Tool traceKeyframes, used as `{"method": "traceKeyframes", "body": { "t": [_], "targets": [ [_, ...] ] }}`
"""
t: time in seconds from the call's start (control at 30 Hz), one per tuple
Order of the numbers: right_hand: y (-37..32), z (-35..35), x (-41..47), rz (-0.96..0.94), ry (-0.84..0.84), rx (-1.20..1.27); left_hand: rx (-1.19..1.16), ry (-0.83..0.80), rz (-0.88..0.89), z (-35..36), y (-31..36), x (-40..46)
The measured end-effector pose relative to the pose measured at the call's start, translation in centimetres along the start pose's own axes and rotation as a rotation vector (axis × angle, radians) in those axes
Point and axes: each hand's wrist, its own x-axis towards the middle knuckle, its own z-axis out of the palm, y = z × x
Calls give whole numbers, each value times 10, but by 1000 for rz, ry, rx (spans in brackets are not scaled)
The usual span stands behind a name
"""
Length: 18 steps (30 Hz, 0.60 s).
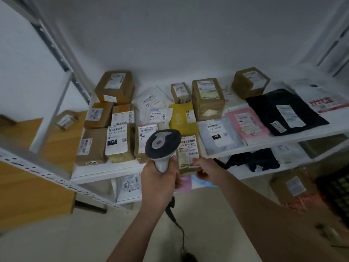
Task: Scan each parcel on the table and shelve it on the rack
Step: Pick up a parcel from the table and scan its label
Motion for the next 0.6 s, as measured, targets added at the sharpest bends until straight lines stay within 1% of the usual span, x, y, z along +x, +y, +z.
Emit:
{"method": "traceKeyframes", "body": {
  "t": [0.2,0.3,0.37,0.43,0.53,0.6],
  "targets": [
    [-23,22,19,-75,92,-66,-4,63,-34,0,5,0],
    [-28,32,25,-133,182,-51,-13,81,-37,-5,3,0],
    [-21,35,48,-179,241,-77,-9,94,-37,-9,1,-1],
    [-23,40,48,-167,315,-120,-12,102,-46,-13,0,-3],
    [-32,46,6,-160,383,-317,-33,113,-53,-20,-1,-6],
    [-34,47,-7,-227,463,-432,-40,117,-54,-26,-2,-8]
  ]
}}
